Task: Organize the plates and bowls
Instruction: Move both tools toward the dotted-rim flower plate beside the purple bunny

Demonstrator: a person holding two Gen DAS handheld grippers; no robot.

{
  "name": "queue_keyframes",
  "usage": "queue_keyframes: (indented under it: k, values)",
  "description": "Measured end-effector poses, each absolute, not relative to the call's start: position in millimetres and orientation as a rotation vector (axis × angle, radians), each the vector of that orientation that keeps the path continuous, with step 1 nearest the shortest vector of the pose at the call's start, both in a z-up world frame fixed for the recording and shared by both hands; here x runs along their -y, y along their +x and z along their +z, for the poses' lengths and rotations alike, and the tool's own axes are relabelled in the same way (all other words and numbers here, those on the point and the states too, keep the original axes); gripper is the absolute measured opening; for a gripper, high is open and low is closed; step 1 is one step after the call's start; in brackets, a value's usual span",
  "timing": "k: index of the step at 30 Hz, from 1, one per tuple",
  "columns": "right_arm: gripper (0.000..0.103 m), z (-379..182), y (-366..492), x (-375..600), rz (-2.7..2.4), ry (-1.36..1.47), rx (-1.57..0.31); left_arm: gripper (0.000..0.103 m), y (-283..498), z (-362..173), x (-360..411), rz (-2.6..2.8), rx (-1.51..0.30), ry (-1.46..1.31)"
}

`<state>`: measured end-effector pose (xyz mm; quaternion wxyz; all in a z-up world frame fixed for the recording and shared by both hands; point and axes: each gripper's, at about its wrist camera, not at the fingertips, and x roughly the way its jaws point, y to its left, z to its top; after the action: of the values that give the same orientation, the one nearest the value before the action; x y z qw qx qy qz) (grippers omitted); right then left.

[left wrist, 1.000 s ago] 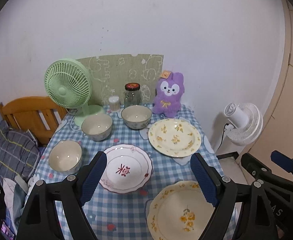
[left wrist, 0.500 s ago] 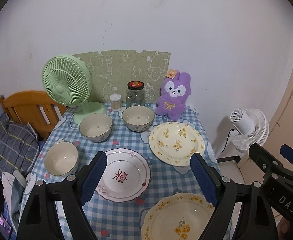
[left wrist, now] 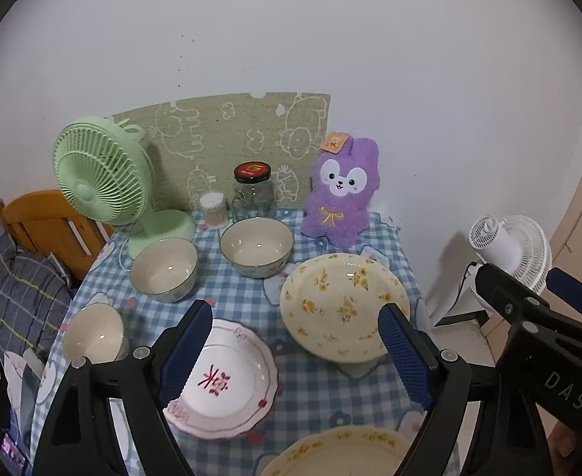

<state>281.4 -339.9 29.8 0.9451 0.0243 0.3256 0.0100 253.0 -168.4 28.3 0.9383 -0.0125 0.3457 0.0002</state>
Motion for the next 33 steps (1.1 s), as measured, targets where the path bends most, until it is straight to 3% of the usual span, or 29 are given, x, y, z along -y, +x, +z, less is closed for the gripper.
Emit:
queue_keyframes:
  k: [15,33]
  values:
    - [0.093,0.0,363.8,347.2,0.061,0.042,-0.692,0.087,329.2,-1.7,184.5,0.014,-0.753,-0.043]
    - [0.092,-82.8,441.9,356.6,0.056,0.046,-0.767,0.086,395.8,-74.9,197.7,0.066,-0.802,-0.015]
